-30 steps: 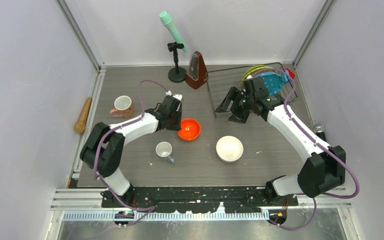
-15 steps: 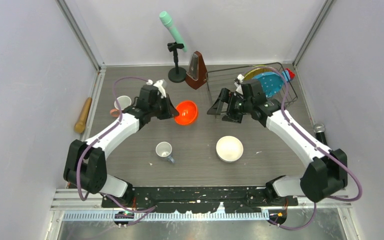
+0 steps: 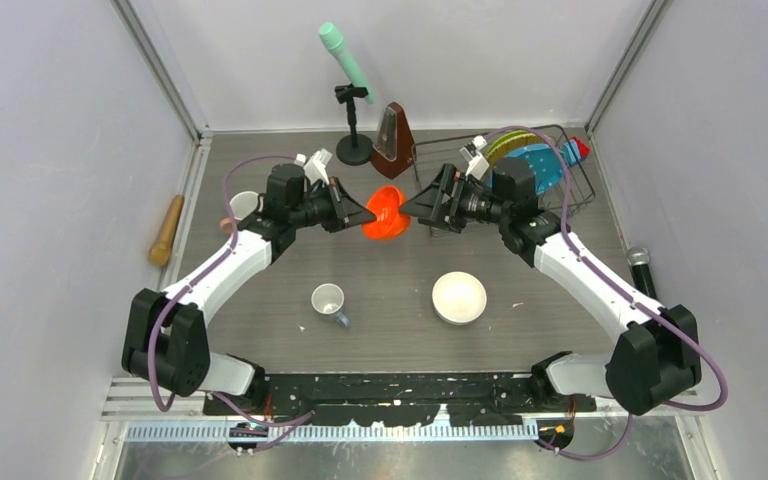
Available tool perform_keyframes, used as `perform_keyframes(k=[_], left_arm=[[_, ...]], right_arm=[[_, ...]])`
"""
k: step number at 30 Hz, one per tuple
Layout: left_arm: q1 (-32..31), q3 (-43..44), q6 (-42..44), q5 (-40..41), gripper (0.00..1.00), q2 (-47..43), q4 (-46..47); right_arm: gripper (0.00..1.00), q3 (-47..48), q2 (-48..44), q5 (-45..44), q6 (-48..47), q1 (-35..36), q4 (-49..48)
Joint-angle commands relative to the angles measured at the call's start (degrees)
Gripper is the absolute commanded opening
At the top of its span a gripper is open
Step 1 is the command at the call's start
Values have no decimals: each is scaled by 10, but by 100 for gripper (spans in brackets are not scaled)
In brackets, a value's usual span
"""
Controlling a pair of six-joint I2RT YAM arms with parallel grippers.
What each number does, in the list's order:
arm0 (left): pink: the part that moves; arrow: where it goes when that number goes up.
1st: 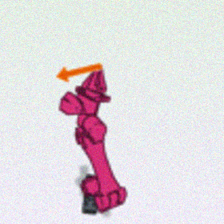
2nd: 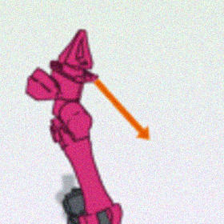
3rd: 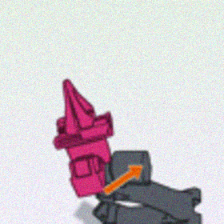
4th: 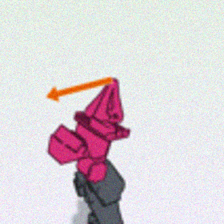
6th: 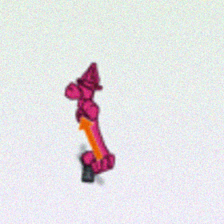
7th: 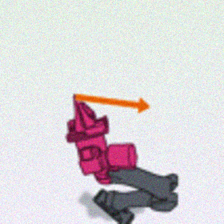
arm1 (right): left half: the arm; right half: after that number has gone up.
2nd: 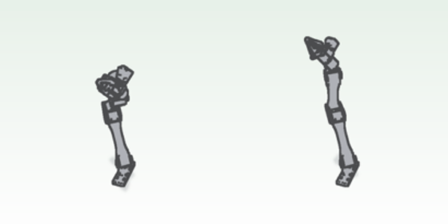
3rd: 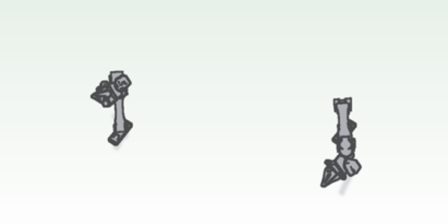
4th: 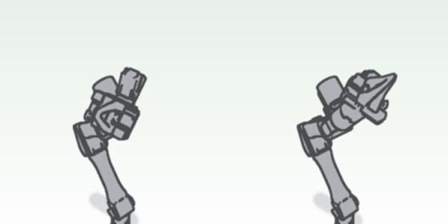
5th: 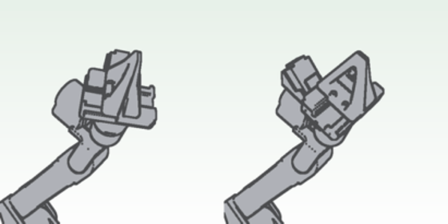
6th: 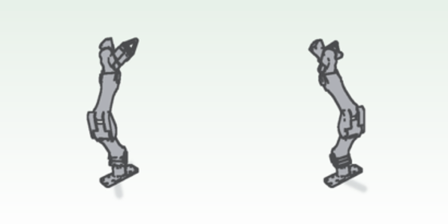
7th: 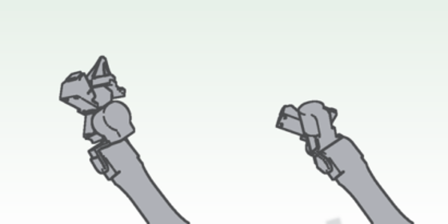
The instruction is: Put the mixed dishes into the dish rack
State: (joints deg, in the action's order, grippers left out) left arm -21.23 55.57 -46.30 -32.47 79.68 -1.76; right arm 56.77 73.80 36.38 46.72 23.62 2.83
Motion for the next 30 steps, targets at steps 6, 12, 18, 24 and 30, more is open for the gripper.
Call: perform_keyframes(k=[6,12,18,24,30], left_arm=[[1,5,-39,-42,0,-10,75],[0,1,-41,-36,0,-6,93],[1,-2,-34,-18,0,-12,99],[0,-6,-29,-7,0,-14,101],[0,-7,-16,6,12,-24,95]], right_arm=[[99,1,12,43,54,7,-108],[96,11,29,41,55,13,-80],[83,-3,27,40,72,16,-99],[60,-2,29,44,84,16,-110],[26,6,37,47,83,16,-105]])
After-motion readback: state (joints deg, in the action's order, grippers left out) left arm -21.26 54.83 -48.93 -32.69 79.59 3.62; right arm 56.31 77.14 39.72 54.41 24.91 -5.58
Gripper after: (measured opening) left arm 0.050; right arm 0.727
